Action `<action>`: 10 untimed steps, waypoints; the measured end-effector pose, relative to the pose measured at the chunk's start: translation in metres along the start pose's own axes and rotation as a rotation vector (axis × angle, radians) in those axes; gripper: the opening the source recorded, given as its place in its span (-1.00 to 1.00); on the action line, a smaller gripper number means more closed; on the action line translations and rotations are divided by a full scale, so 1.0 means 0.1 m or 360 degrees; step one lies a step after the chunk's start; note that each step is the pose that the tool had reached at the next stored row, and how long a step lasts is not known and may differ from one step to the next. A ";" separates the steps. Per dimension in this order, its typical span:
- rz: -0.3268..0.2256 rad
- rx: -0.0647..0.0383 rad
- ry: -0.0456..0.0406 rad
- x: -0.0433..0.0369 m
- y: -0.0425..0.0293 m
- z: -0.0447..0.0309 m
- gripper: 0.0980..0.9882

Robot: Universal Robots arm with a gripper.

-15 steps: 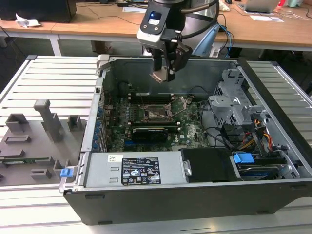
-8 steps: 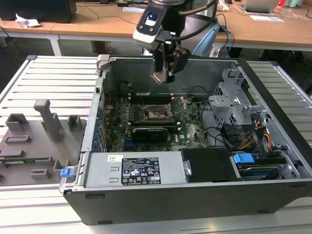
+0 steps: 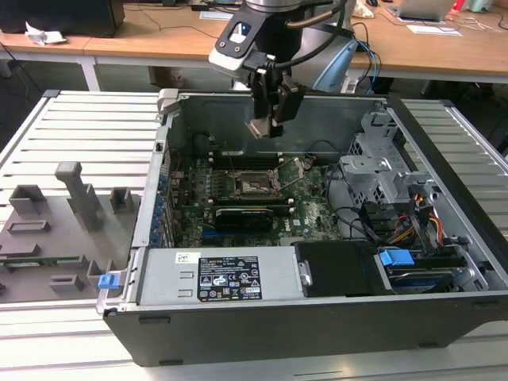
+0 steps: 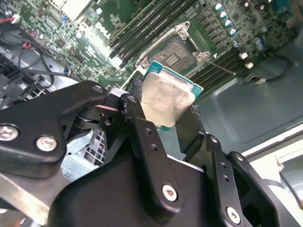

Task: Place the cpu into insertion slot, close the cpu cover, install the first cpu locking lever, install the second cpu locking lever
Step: 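Place the cpu into insertion slot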

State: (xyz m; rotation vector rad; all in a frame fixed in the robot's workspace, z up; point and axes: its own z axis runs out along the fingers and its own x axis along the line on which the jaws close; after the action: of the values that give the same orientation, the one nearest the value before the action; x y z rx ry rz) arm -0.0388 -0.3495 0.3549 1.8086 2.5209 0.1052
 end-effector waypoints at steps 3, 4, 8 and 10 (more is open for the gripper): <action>0.0034 0.0000 -0.0003 0.000 -0.001 0.005 -0.03; 0.0039 0.0000 -0.0003 0.000 -0.001 0.006 -0.03; 0.0051 -0.0001 -0.0004 0.000 -0.001 0.011 -0.03; 0.0053 -0.0001 -0.0004 0.000 -0.001 0.020 -0.03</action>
State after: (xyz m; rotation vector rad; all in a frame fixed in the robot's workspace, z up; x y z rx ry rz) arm -0.0387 -0.3495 0.3529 1.8496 2.4896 0.1047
